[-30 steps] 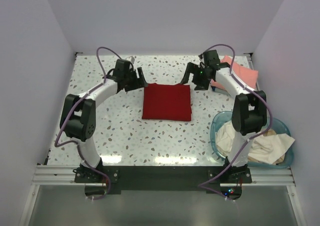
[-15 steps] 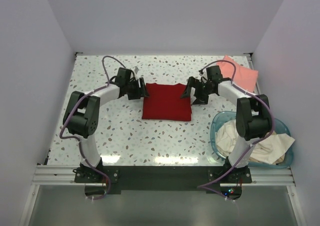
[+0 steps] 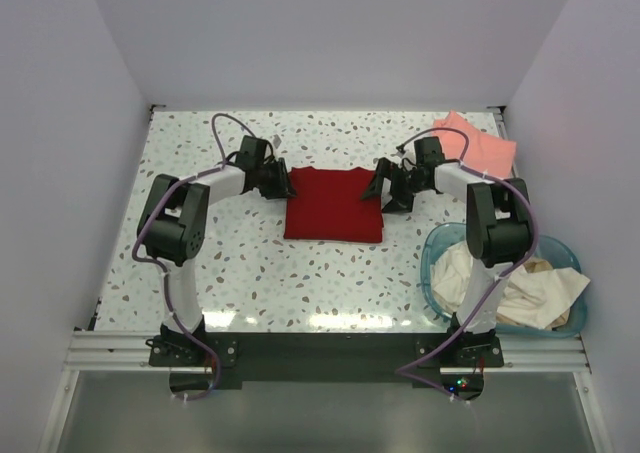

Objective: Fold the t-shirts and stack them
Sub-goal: Fold the tshirt

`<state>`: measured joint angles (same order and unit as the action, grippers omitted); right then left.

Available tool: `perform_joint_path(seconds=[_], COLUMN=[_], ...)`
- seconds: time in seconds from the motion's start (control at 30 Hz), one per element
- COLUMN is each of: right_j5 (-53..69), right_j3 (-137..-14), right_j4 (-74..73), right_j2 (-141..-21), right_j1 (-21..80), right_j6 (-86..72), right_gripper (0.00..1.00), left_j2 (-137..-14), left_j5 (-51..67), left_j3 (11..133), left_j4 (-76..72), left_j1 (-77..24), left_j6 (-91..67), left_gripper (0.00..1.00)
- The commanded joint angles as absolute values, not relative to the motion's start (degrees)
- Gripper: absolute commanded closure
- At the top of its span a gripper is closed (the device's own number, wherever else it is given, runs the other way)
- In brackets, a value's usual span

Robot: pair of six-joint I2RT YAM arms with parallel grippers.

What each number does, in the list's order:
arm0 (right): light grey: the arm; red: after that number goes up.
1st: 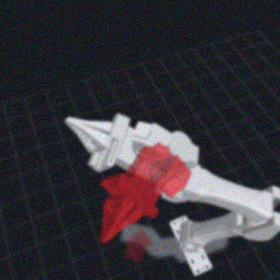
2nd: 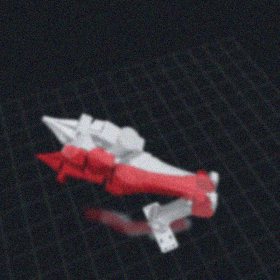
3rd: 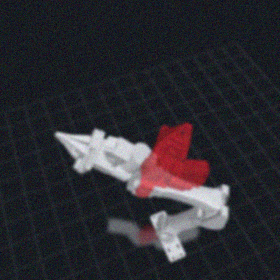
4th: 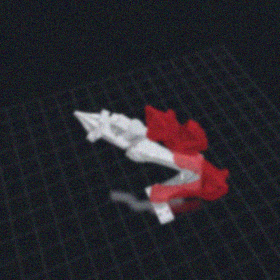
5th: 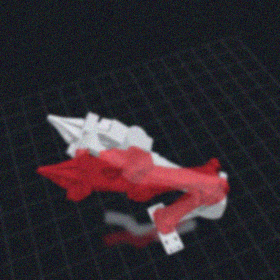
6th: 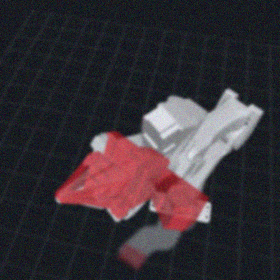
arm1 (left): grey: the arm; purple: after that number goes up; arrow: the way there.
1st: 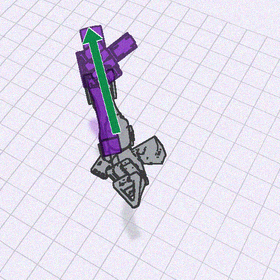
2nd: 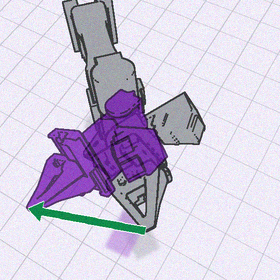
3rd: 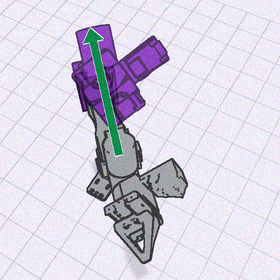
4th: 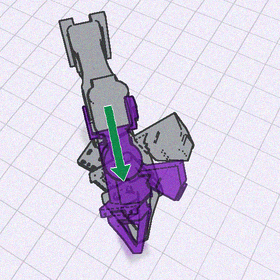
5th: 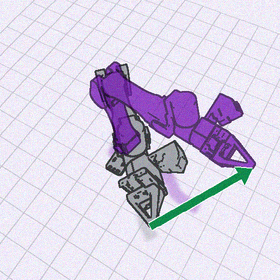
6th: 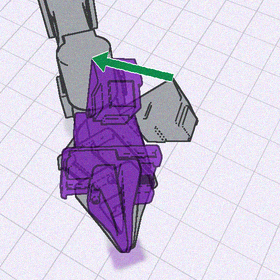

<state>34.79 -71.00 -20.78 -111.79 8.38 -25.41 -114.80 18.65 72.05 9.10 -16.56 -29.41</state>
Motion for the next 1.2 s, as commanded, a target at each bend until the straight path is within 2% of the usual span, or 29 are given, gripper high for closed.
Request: perform_joint_path(seconds=[0.0,0.1,0.27,0.6,0.7,0.73,0.8,0.83,0.9,0.93,0.97,1.03,1.07,1.17], right_j5=[35.5,35.6,33.7,33.9,34.0,34.1,33.8,33.6,32.7,32.5,31.8,30.9,30.4,27.3], right_j3=[-70.7,-69.8,-69.0,-70.3,-71.5,-72.0,-72.7,-72.9,-74.1,-74.8,-75.6,-78.7,-79.9,-86.6], right_j4=[-17.0,-15.2,-14.9,-13.4,-13.6,-14.1,-14.7,-15.1,-15.6,-17.0,-17.9,-21.3,-22.8,-31.2], right_j2=[-114.9,-115.8,-117.2,-120.5,-120.9,-121.0,-120.7,-120.3,-119.2,-118.8,-118.2,-117.6,-117.3,-117.2], right_j1=[8.2,8.3,9.8,13.2,13.8,13.9,14.0,13.9,13.9,13.9,13.9,13.8,13.7,13.2], right_j6=[-23.8,-24.9,-24.5,-25.9,-26.1,-26.2,-26.0,-26.0,-25.9,-25.7,-25.4,-23.9,-23.2,-19.5], right_gripper=[0.03,0.03,0.06,0.2,0.33,0.44,0.55,0.65,0.79,0.97,1.0,1.0,1.0,1.0], left_j2=[-116.5,-116.7,-117.2,-117.5,-117.5,-117.3,-117.1,-116.7,-116.1,-115.3,-115.0,-113.7,-113.3,-111.6], left_j5=[17.1,15.6,15.5,16.8,17.3,17.4,17.9,18.1,18.5,18.6,18.9,18.9,18.7,18.2], left_j3=[73.2,72.9,71.5,69.5,69.3,69.3,69.0,68.9,68.8,68.7,68.8,69.7,70.4,71.9], left_j4=[11.0,12.7,13.1,12.2,11.9,11.9,11.3,11.2,10.6,10.5,10.3,10.5,10.8,11.8], left_j1=[-16.4,-16.4,-16.4,-16.4,-16.4,-16.4,-16.4,-16.4,-16.4,-16.4,-16.4,-16.4,-16.4,-16.4], left_j6=[-28.4,-27.5,-27.1,-27.2,-27.4,-27.5,-27.7,-27.9,-28.4,-28.6,-28.9,-29.5,-29.7,-30.6], left_gripper=[0.72,0.8,0.85,0.86,0.86,0.86,0.85,0.84,0.72,0.65,0.54,0.47,0.4,0.32])
